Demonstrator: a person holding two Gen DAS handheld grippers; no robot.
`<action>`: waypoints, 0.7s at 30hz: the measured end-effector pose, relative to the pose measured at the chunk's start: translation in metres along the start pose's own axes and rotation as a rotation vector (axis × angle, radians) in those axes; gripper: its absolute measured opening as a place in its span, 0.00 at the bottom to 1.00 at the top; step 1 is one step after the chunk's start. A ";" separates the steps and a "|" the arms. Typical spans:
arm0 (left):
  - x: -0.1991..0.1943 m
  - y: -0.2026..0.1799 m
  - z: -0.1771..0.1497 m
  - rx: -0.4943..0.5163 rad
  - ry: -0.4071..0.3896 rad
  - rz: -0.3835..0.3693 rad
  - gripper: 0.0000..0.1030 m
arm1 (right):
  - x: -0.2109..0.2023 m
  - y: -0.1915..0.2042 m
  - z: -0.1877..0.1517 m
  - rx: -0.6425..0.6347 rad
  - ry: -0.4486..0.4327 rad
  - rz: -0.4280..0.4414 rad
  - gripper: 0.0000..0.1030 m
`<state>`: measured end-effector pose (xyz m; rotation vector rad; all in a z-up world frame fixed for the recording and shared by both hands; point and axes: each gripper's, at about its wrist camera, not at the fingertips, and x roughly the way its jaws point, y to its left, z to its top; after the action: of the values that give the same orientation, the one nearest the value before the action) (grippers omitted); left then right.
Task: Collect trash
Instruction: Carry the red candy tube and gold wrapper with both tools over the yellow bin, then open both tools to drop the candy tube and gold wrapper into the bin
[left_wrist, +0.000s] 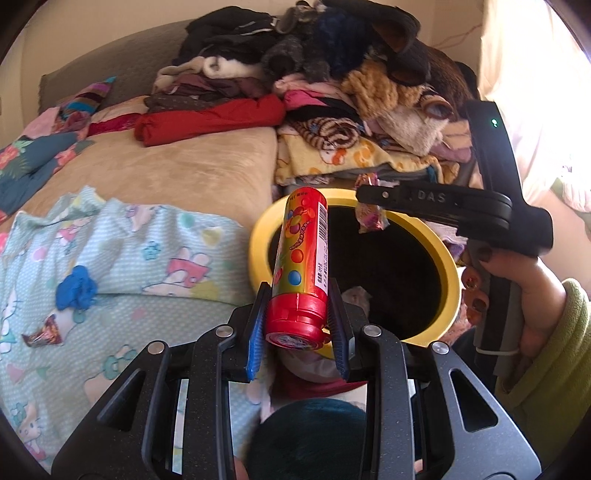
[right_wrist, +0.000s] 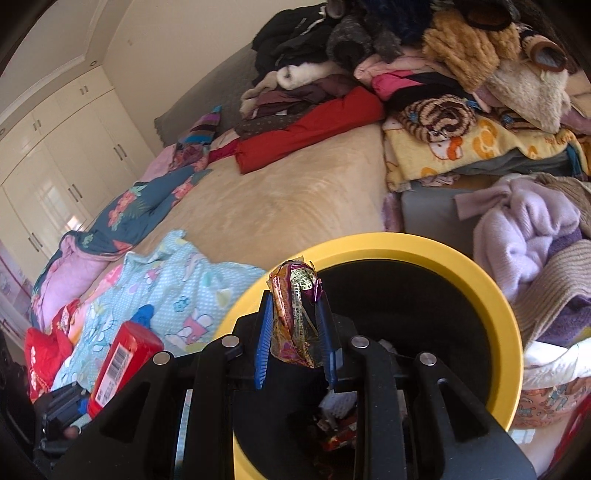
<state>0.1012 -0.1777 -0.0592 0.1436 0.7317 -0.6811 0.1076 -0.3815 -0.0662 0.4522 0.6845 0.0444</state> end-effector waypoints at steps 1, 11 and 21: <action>0.002 -0.002 0.000 0.002 0.004 -0.005 0.22 | 0.000 -0.003 0.000 0.007 -0.001 -0.003 0.23; 0.038 -0.026 0.003 0.047 0.070 -0.019 0.22 | 0.001 -0.040 0.000 0.098 0.019 -0.021 0.27; 0.068 -0.027 0.007 0.021 0.116 -0.025 0.30 | -0.002 -0.052 0.001 0.142 -0.005 -0.022 0.58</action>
<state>0.1249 -0.2367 -0.0956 0.1944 0.8394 -0.7087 0.1015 -0.4292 -0.0858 0.5804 0.6907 -0.0262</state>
